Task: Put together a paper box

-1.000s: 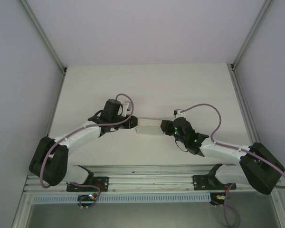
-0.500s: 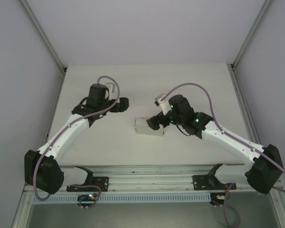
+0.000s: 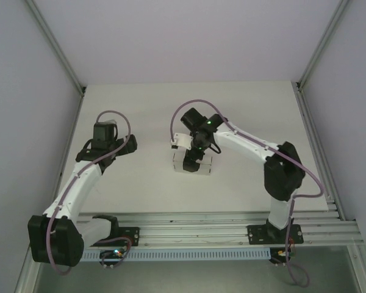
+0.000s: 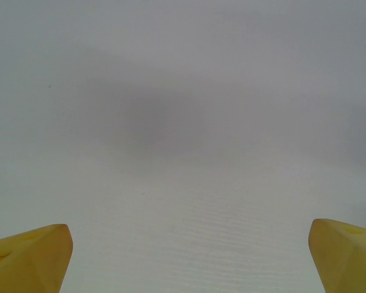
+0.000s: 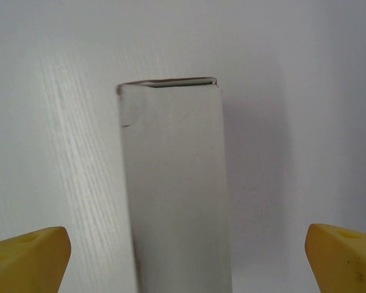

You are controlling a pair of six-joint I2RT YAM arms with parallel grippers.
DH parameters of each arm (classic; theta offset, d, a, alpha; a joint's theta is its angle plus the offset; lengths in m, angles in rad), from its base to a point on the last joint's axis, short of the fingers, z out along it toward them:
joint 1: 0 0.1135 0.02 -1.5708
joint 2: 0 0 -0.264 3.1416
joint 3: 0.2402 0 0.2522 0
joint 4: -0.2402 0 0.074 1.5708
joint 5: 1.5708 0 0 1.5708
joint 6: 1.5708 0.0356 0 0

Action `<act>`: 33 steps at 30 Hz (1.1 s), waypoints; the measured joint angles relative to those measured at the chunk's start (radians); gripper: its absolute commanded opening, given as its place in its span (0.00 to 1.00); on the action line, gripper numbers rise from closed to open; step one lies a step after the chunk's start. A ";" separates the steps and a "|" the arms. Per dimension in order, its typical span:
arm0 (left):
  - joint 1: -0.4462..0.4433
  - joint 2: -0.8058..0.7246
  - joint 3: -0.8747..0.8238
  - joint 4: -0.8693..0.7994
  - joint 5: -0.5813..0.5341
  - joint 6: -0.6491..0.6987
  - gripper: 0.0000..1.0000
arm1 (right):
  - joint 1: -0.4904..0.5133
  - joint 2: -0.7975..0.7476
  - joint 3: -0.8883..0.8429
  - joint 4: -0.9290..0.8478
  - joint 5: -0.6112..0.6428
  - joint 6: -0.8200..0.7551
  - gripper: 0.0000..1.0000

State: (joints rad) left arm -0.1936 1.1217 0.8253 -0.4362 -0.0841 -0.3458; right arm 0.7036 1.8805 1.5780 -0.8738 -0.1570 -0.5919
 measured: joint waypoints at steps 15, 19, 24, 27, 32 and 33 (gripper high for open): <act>0.012 -0.005 -0.001 -0.001 -0.003 0.001 1.00 | 0.047 0.122 0.029 -0.049 0.149 0.052 0.43; 0.012 -0.005 -0.001 -0.001 -0.003 0.002 1.00 | 0.047 0.122 0.029 -0.045 0.177 0.061 0.34; 0.013 -0.012 -0.001 -0.001 -0.003 0.002 1.00 | 0.047 0.101 0.022 -0.032 0.242 0.037 0.32; 0.014 -0.023 -0.001 -0.001 -0.003 0.003 1.00 | 0.047 0.039 -0.034 0.051 0.339 -0.018 0.32; 0.014 -0.032 -0.001 0.000 -0.005 0.003 1.00 | 0.047 -0.107 -0.254 0.399 0.473 -0.233 0.34; 0.016 -0.033 -0.001 0.000 -0.007 0.003 1.00 | 0.047 -0.121 -0.294 0.471 0.486 -0.280 0.34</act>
State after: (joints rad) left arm -0.1780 1.0889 0.8242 -0.4358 -0.0910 -0.3431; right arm 0.7506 1.7592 1.2835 -0.4030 0.3286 -0.8715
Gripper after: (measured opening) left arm 0.999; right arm 0.395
